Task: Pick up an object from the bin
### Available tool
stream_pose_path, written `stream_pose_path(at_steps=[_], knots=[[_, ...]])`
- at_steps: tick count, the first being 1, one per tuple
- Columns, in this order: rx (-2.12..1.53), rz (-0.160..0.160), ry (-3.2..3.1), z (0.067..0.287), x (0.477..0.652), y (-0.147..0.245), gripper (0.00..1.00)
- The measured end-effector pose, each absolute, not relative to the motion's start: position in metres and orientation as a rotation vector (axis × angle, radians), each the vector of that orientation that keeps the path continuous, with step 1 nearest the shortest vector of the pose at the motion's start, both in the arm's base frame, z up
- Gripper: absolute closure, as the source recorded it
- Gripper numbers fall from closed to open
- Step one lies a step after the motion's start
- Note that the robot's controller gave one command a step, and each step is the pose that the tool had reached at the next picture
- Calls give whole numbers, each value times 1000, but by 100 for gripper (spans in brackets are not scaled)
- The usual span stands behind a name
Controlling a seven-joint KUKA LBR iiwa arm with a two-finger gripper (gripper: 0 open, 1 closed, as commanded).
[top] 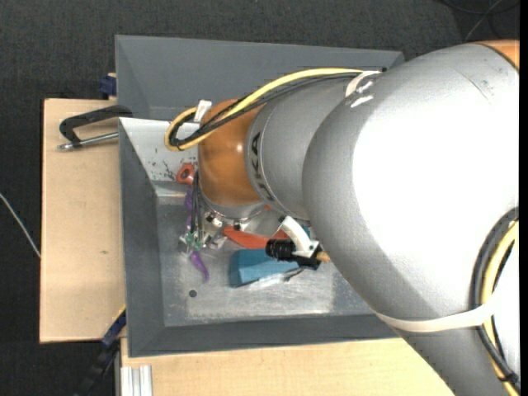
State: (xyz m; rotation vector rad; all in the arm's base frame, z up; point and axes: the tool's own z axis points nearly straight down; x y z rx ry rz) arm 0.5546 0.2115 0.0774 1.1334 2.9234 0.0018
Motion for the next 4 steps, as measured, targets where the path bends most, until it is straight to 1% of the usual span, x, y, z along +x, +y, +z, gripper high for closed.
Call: stream_pose_path(at_steps=[1,2,3,4], knots=[[1136,-6,2932,88,551,211,100],[1135,-2,2932,110,552,212,100],[1132,6,2928,127,553,212,100],[1133,0,2931,141,552,212,100]])
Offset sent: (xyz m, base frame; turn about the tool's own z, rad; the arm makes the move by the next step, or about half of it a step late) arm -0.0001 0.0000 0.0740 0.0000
